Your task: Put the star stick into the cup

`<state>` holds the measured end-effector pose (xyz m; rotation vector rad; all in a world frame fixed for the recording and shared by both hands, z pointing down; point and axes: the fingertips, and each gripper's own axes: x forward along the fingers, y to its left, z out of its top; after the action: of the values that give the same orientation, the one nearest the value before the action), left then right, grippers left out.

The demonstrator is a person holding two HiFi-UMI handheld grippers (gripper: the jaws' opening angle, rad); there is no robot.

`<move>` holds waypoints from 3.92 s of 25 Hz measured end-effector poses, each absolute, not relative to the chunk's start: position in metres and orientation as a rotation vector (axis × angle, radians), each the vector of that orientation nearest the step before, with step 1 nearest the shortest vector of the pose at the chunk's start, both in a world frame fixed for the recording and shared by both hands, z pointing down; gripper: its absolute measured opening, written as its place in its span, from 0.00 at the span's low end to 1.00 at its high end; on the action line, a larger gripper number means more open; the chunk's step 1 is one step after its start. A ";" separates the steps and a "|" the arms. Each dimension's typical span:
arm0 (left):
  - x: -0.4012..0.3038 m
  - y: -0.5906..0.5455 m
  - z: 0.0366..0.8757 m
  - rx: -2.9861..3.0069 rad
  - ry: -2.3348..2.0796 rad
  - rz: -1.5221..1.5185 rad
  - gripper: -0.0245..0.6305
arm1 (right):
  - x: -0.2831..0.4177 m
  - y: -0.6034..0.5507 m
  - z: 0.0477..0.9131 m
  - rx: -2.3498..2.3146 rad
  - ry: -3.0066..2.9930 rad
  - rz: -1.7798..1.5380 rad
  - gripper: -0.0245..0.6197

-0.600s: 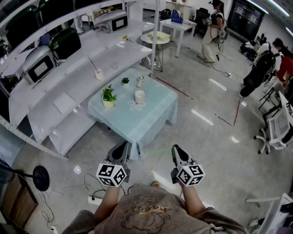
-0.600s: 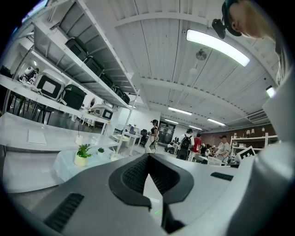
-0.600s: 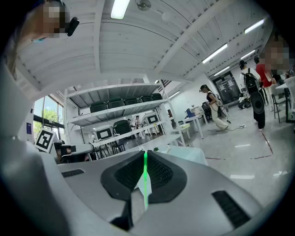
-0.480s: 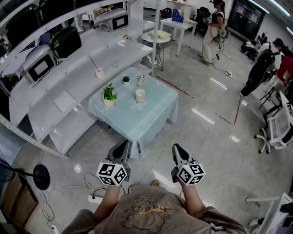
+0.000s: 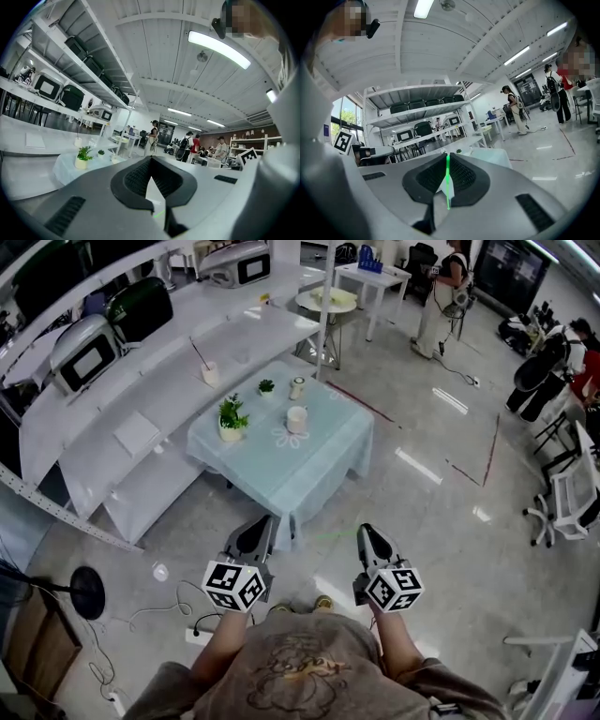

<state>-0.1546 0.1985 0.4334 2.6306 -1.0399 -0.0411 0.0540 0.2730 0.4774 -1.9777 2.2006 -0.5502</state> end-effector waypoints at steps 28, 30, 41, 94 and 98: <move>-0.131 0.062 0.451 2.606 -1.048 -0.058 0.07 | 0.070 0.125 0.490 -1.924 2.242 -0.539 0.07; -0.120 0.042 0.449 2.600 -1.058 -0.056 0.07 | 0.079 0.103 0.487 -1.908 2.255 -0.543 0.07; -0.066 -0.052 0.437 2.541 -1.176 -0.057 0.07 | 0.135 -0.011 0.474 -1.793 2.355 -0.568 0.07; -0.055 -0.214 0.480 2.449 -1.213 0.040 0.07 | 0.151 -0.271 0.542 -1.763 2.392 -0.651 0.07; -0.063 -0.219 0.484 2.445 -1.210 0.046 0.07 | 0.146 -0.277 0.569 -1.790 2.378 -0.703 0.07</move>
<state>-0.0627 -0.2186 0.4836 2.4447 -1.2098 0.0460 0.1461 -0.2767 0.5689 -1.7901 2.3776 -0.7030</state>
